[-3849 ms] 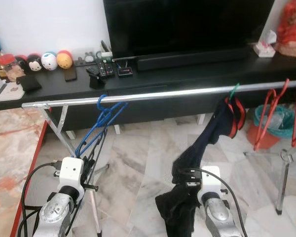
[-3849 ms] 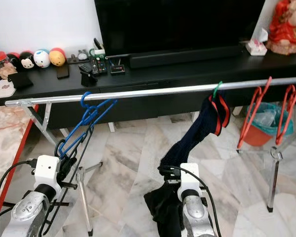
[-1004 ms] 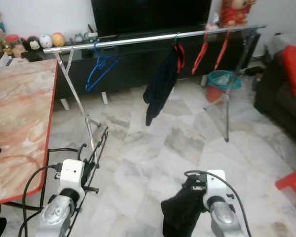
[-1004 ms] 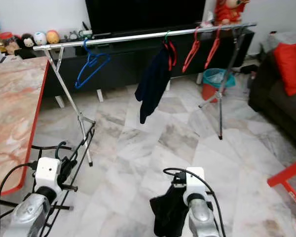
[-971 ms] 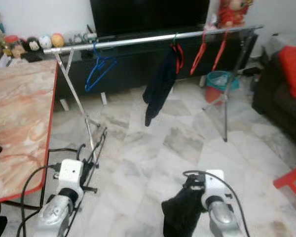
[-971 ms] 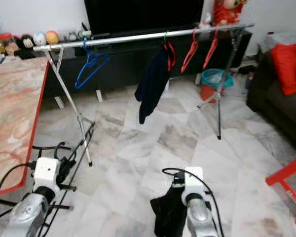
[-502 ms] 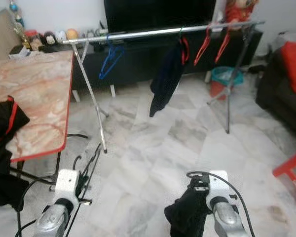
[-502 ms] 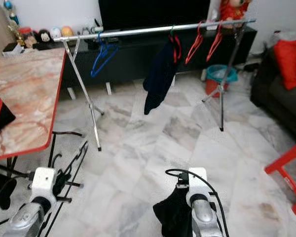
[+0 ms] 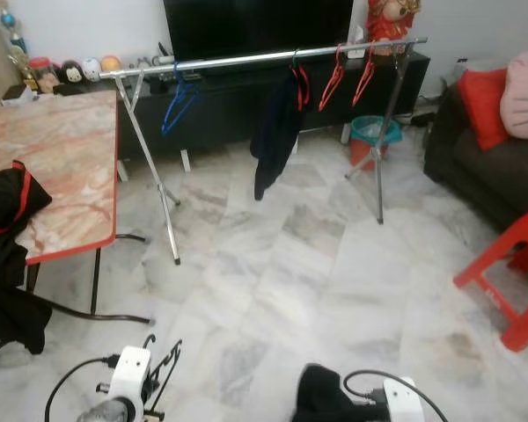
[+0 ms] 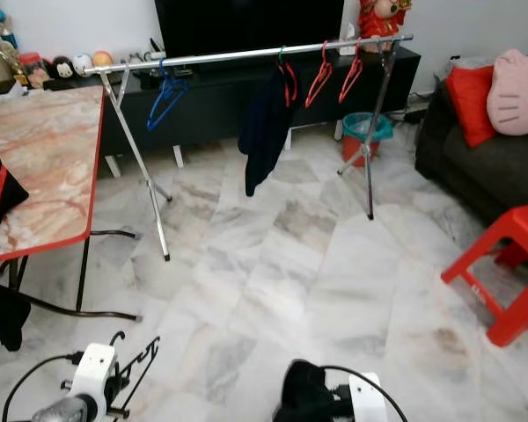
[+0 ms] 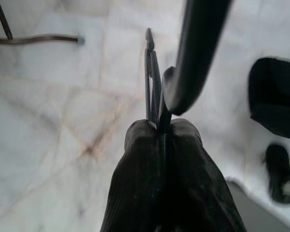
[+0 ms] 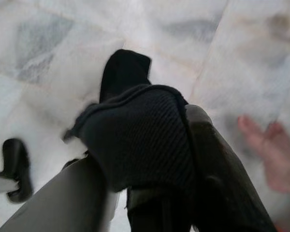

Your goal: Hang hanger

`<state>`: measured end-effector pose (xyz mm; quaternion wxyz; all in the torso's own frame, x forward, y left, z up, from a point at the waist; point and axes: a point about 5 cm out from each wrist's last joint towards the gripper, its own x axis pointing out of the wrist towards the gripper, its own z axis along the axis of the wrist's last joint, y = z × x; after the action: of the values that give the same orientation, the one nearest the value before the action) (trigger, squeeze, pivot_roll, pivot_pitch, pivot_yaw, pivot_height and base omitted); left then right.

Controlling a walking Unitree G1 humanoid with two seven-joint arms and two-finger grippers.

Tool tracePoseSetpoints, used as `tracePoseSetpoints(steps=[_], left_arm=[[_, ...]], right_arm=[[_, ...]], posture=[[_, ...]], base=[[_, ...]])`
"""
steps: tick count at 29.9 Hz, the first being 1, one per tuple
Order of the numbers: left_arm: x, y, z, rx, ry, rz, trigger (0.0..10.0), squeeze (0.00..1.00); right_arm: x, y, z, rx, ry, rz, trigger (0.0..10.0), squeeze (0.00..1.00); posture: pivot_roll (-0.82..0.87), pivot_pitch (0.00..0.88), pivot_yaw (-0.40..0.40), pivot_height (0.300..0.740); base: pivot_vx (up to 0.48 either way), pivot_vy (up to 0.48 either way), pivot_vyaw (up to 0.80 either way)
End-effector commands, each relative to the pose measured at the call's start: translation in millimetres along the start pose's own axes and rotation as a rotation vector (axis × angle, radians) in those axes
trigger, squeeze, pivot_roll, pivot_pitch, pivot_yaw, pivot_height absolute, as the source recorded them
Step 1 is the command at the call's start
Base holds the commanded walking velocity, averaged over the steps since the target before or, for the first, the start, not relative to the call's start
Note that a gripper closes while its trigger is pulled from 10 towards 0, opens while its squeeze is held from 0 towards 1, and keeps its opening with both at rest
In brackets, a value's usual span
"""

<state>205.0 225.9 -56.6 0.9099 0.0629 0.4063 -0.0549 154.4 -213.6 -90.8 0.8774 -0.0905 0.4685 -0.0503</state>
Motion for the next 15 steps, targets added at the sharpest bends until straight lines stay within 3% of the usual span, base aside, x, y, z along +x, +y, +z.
tracePoseSetpoints(steps=[1, 8, 15], left_arm=[[2.7, -3.8, 2, 0.021, 0.016, -0.005, 10.0, 0.0], [5.4, -14.3, -11, 0.024, 0.1, -0.022, 10.0, 0.0], [6.2, -15.0, -13, 0.009, 0.115, -0.017, 10.0, 0.0]], right_arm=[[0.0, -0.5, -2, 0.013, 0.017, -0.002, 10.0, 0.0], [0.1, 12.1, 0, 0.033, 0.012, 0.045, 10.0, 0.0], [0.1, 12.1, 0, 0.042, 0.018, 0.046, 10.0, 0.0]], posture=[[-0.09, 0.0, 0.048, 0.74], [-0.1, 0.0, 0.05, 0.74], [-0.1, 0.0, 0.056, 0.74]], base=[[0.0, 0.0, 0.0], [0.0, 0.0, 0.0], [0.0, 0.0, 0.0]])
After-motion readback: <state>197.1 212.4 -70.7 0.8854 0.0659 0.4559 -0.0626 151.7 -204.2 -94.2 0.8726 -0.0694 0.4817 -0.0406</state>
